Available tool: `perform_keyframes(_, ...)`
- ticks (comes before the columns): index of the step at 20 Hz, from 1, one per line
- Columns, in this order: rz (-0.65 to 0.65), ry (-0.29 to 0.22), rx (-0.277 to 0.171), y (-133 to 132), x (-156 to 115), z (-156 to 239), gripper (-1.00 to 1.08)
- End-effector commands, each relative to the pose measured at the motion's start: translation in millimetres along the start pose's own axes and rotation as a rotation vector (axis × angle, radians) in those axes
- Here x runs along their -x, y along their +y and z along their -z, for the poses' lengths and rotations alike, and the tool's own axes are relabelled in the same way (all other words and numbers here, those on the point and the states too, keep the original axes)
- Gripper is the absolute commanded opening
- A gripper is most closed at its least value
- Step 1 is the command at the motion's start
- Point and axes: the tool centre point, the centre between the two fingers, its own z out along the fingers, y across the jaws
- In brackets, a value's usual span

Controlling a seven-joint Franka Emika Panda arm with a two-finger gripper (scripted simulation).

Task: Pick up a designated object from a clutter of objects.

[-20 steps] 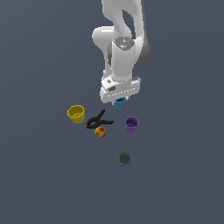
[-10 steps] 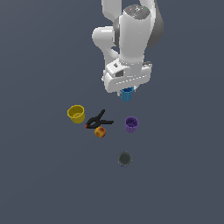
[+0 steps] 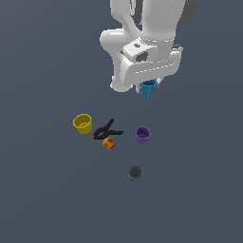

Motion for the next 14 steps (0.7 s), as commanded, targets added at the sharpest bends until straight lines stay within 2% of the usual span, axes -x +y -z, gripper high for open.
perform_keyframes(1, 0.000, 0.000, 0.000, -2.7, -6.5, 16.2, -1.00)
perform_keyframes(7, -0.001, 0.000, 0.000, -6.3, -17.5, 40.0, -1.00)
perform_keyframes(14, -0.001, 0.000, 0.000, -7.7, -22.0, 49.1, -1.00)
